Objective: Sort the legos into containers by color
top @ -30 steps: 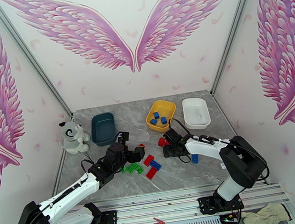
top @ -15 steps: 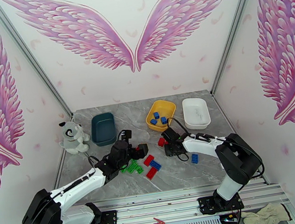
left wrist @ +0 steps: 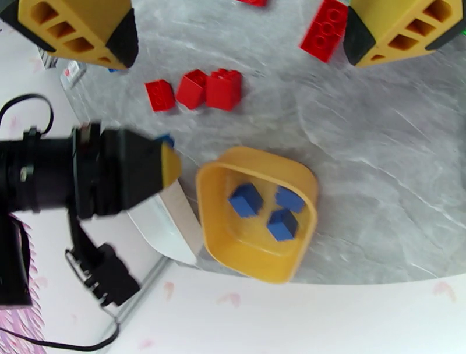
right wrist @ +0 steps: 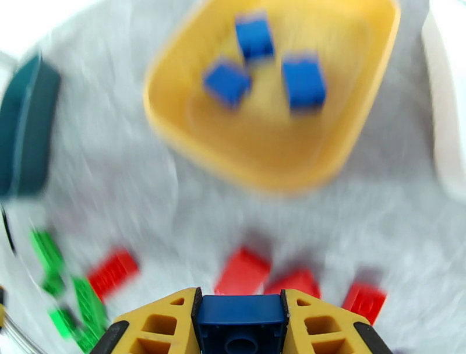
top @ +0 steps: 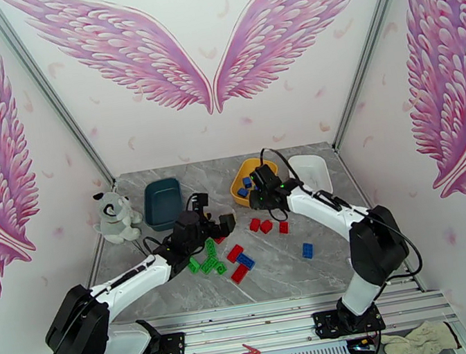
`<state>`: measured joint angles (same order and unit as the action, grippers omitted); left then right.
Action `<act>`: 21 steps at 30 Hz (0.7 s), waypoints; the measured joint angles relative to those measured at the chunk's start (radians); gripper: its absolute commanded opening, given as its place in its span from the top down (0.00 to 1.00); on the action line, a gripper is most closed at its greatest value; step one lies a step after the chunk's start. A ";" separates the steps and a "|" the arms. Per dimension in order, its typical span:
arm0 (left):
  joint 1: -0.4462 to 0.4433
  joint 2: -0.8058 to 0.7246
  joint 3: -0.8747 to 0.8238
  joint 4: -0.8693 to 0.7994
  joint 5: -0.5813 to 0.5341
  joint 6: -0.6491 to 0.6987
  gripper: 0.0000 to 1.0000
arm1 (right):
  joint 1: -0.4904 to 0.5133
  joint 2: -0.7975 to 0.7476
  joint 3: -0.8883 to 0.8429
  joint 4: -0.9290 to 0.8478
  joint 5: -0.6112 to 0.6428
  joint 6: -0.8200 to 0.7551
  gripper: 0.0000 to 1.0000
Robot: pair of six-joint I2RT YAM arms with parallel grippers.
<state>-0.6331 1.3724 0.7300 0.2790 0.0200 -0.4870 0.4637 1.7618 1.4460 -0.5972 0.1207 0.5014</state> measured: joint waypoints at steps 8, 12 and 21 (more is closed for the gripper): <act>0.021 0.048 -0.005 0.025 0.057 0.017 0.03 | -0.068 0.305 0.417 -0.121 0.004 0.025 0.43; -0.008 0.051 -0.005 0.028 0.066 0.042 0.02 | -0.084 0.361 0.496 -0.178 0.005 0.026 0.33; -0.102 0.051 -0.005 0.033 0.032 0.079 0.01 | -0.089 0.126 0.164 -0.155 -0.012 0.030 0.19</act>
<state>-0.7349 1.4231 0.7250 0.3122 0.0517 -0.4076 0.3748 1.8877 1.6104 -0.7521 0.1085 0.5316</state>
